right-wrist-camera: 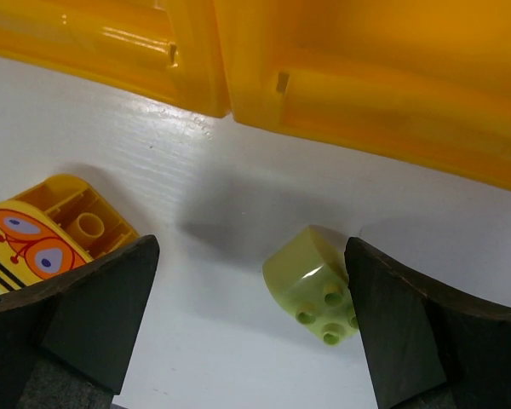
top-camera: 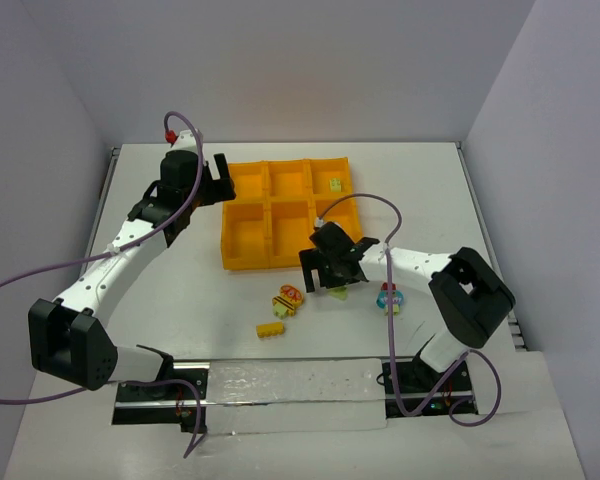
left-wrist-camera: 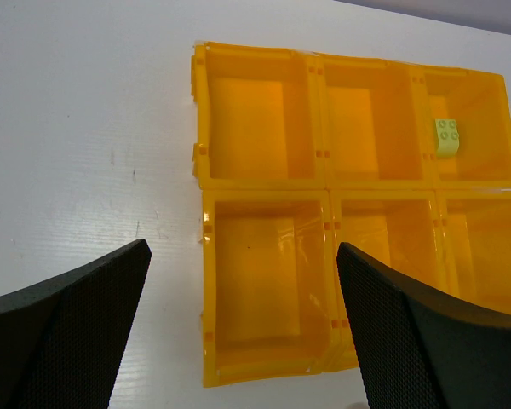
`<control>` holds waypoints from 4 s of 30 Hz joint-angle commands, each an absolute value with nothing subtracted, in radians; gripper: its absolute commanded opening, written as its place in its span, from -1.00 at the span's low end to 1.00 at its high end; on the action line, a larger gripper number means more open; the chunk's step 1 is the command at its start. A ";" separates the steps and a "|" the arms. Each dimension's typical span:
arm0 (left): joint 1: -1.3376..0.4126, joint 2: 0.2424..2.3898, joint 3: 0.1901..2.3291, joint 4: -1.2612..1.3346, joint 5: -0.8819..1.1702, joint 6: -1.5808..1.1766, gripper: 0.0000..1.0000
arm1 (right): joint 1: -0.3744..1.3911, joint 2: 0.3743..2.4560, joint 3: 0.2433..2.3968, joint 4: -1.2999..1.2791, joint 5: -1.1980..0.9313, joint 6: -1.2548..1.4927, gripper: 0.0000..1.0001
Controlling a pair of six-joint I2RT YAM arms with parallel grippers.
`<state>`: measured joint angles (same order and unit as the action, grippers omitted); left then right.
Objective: Sort the legos into containers by color
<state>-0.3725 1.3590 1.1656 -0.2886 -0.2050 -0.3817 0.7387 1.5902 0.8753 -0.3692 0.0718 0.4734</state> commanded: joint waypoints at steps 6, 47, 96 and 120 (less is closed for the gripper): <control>-0.387 1.358 1.184 -0.264 -0.201 -0.384 0.99 | 0.735 1.472 0.790 -0.364 -0.005 0.512 0.94; -0.393 1.339 1.173 -0.267 -0.225 -0.379 0.99 | 0.622 1.422 1.253 -0.598 0.242 0.353 -0.53; -0.415 1.337 1.220 -0.293 -0.218 -0.374 0.99 | 0.373 1.331 1.063 -0.499 0.296 0.512 0.59; -0.437 1.364 1.213 -0.289 -0.218 -0.382 0.99 | 0.373 1.014 0.535 -0.582 0.272 0.910 0.82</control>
<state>-0.4309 1.3586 1.1755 -0.3037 -0.2199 -0.3782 0.3763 0.9846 0.5543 -0.6508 0.2939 0.8814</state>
